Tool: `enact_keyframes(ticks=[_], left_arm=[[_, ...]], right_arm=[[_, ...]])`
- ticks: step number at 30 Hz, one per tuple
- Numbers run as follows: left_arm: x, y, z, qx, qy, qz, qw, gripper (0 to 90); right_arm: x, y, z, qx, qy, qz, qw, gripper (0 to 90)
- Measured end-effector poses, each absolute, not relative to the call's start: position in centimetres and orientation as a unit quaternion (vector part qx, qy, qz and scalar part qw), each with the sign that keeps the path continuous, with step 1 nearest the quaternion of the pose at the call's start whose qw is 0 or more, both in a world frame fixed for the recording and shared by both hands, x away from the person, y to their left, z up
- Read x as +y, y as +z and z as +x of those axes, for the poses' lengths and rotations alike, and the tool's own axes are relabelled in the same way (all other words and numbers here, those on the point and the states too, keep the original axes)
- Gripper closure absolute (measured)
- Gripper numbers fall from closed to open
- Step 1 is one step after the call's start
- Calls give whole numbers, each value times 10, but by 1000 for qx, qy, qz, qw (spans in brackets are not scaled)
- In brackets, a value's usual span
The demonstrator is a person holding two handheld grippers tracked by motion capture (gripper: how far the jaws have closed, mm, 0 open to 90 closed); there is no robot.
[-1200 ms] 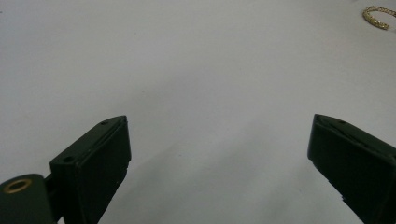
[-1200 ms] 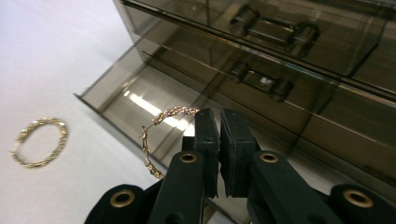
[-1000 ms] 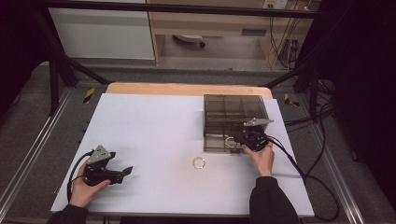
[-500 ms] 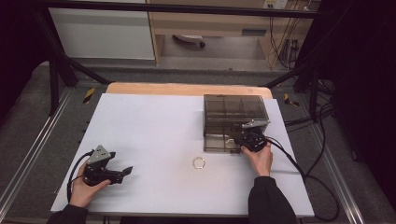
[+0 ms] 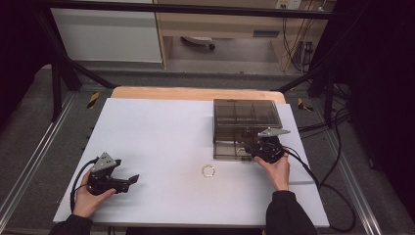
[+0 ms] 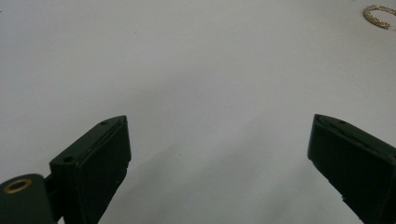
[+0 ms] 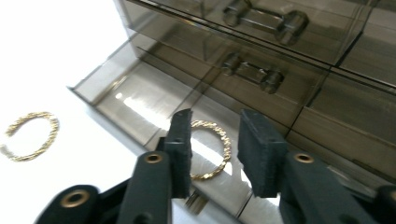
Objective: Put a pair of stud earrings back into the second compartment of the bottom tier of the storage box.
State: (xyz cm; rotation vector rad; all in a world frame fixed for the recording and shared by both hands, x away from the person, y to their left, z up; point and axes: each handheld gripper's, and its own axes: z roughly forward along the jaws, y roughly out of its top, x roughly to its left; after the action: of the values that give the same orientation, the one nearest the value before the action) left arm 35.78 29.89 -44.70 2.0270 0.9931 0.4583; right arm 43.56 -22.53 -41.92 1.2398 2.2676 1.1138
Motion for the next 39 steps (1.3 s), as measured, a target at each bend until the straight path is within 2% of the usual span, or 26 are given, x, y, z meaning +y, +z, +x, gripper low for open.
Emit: enact_keyframes(ticks=[4,6,7,12,13,14,19,29,39], left_arm=[[299,-447,358,394,182,804,406,57],[298,-447,358,394,181,804,406,57],[298,-447,358,394,181,804,407,57],[298,-447,358,394,182,804,406,57],[298,-447,358,394,182,804,406,57],[298,-447,358,394,182,804,406,57],[299,-447,357,393,182,805,406,57],[299,-446,357,393,182,805,406,57],[298,-447,357,393,181,805,406,57]], right_arm=[[-229,-413,425,788,409,429,167,509],[-230,-411,418,785,417,426,167,417],[-230,-411,418,785,417,426,167,417],[-226,-407,408,788,423,417,163,311],[-222,-404,404,787,426,414,164,266],[-222,-404,404,787,426,414,164,266],[-207,-399,395,791,430,405,158,153],[-179,-402,386,809,416,391,141,80],[-152,-411,384,820,417,370,124,109]])
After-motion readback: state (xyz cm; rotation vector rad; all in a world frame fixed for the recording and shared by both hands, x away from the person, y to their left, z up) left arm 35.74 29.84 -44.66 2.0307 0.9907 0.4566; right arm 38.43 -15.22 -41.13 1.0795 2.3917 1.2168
